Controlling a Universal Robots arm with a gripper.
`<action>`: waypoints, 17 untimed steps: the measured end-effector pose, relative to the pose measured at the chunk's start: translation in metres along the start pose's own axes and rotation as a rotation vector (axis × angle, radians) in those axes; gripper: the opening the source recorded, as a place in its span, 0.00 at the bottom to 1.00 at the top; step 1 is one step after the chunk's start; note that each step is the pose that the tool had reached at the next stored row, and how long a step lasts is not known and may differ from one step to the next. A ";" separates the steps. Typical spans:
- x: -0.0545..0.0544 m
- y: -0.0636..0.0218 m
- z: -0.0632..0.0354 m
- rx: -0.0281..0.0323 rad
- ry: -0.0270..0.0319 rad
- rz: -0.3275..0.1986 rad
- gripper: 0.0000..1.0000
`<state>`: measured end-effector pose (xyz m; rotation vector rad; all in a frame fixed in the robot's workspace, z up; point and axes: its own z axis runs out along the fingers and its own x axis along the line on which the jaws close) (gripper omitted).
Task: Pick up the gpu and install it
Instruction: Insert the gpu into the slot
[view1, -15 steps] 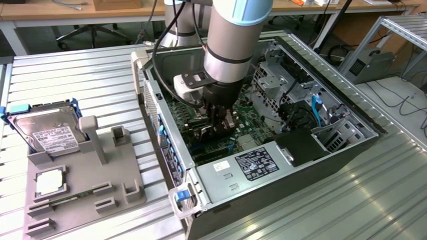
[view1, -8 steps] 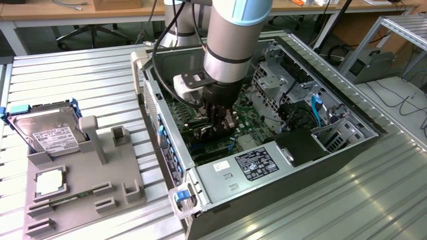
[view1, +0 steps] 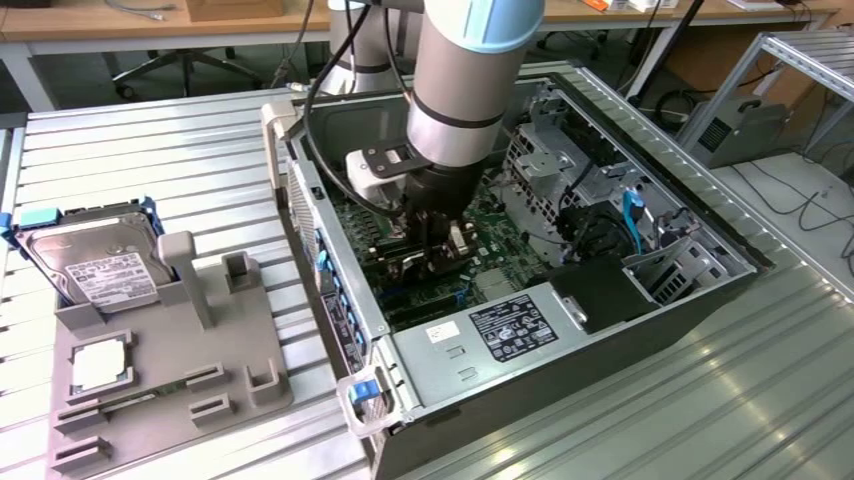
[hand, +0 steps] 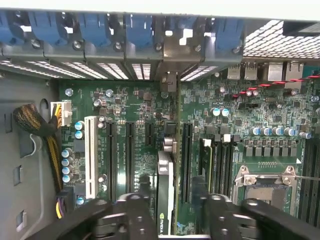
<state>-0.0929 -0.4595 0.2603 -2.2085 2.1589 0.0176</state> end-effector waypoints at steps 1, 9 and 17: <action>0.000 0.0000 0.0000 -0.0001 0.0001 0.000 0.52; 0.000 -0.0002 -0.0039 -0.0001 0.0001 0.000 0.64; -0.003 -0.0009 -0.0238 -0.0001 0.0007 0.000 0.64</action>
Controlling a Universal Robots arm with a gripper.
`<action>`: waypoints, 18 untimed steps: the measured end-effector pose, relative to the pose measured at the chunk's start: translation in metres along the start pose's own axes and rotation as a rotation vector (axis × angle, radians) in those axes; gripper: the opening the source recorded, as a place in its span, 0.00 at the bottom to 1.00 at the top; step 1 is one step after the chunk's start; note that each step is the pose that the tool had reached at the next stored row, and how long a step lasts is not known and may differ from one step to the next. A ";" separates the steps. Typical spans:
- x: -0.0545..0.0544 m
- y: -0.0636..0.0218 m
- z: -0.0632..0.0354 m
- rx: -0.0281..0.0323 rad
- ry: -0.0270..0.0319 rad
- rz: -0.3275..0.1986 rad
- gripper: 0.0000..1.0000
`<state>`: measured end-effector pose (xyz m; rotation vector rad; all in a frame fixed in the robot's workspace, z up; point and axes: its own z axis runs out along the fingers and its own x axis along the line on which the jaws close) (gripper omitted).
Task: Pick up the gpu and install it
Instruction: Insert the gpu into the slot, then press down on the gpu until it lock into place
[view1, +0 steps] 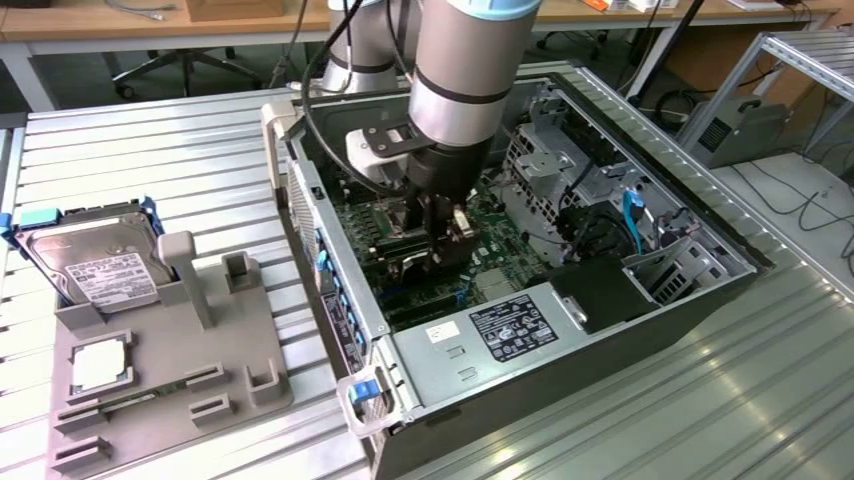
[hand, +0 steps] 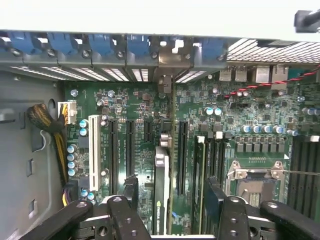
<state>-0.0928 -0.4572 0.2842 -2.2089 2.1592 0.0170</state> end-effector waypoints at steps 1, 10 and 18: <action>0.000 -0.0001 -0.0024 0.0000 0.0002 0.000 0.64; -0.007 -0.0020 -0.0422 -0.0001 0.0055 0.000 0.64; -0.007 -0.0020 -0.0422 -0.0001 0.0055 0.000 0.11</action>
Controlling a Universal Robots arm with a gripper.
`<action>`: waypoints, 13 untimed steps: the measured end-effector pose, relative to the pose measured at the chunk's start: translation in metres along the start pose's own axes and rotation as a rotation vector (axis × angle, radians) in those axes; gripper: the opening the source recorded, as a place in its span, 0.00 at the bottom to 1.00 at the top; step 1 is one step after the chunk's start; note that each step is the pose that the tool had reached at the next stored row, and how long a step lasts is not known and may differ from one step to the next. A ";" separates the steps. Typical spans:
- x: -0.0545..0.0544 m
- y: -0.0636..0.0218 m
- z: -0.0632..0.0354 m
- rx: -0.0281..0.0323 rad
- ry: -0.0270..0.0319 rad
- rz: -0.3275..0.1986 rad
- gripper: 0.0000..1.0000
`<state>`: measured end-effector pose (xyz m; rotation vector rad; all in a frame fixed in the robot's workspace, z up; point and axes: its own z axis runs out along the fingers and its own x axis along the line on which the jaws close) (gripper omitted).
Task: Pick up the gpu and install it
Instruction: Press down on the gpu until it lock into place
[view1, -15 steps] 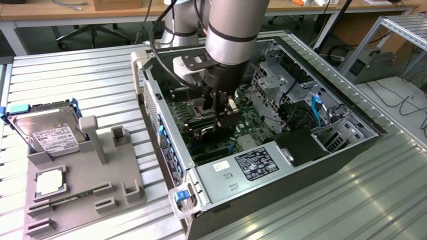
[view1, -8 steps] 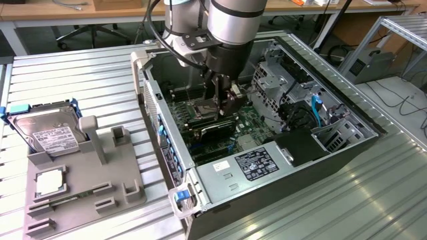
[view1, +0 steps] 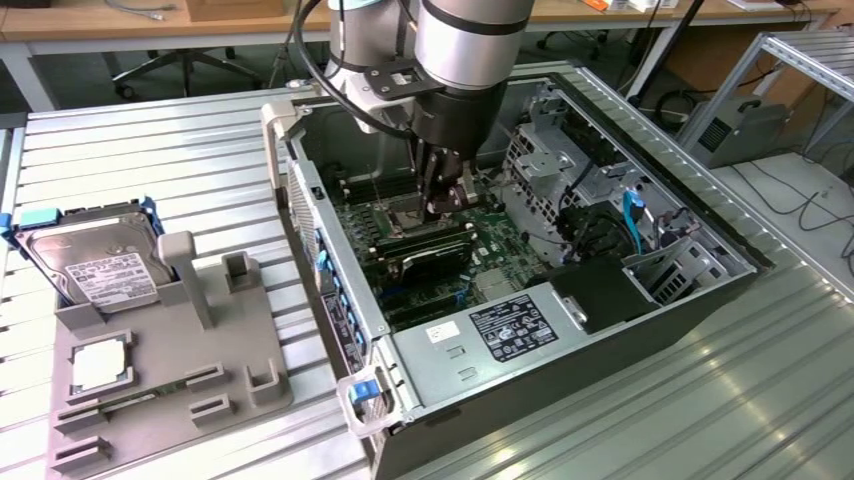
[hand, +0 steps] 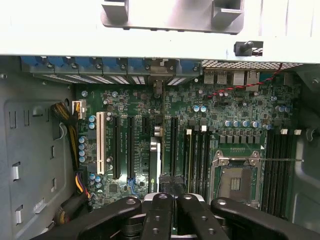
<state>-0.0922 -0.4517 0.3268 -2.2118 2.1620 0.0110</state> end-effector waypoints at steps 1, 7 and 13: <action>0.000 0.0000 0.0000 0.0000 0.0000 0.000 0.11; 0.000 0.0000 0.0000 0.0000 0.0000 0.000 0.11; 0.000 0.0000 0.0000 0.0000 0.0001 0.000 0.11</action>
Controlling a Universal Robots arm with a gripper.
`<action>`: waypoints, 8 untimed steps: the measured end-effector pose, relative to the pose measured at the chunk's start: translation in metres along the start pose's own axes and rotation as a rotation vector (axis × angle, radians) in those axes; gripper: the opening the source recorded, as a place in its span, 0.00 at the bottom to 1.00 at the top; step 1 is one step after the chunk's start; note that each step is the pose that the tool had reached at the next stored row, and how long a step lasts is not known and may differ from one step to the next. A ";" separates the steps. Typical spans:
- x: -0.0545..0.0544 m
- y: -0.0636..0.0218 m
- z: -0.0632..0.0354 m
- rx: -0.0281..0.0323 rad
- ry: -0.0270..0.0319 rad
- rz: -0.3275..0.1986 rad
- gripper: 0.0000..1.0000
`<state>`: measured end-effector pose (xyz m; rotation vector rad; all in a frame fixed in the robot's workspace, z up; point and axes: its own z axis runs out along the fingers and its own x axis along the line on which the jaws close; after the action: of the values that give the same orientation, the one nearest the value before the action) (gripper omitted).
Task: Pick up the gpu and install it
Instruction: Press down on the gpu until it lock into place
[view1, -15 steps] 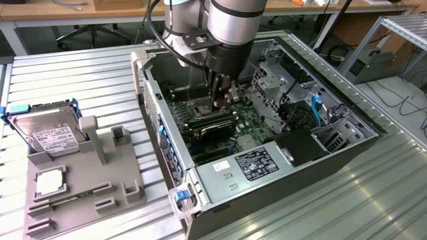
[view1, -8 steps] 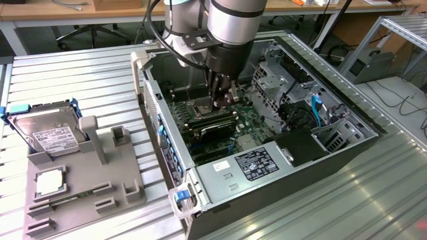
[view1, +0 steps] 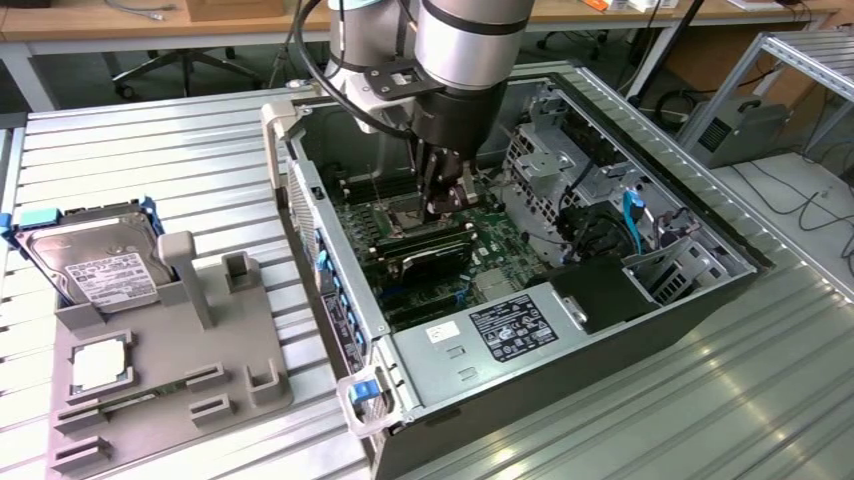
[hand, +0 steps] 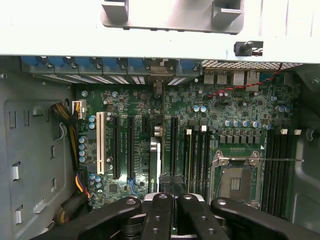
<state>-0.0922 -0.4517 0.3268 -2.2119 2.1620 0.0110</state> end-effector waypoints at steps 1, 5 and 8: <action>0.000 0.0000 0.0005 0.0000 -0.0001 0.000 0.11; 0.000 0.0003 0.0097 0.0000 0.0001 0.004 0.11; 0.001 0.0006 0.0187 0.0018 0.0014 0.050 0.11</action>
<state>-0.0922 -0.4517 0.3081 -2.1572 2.2164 0.0094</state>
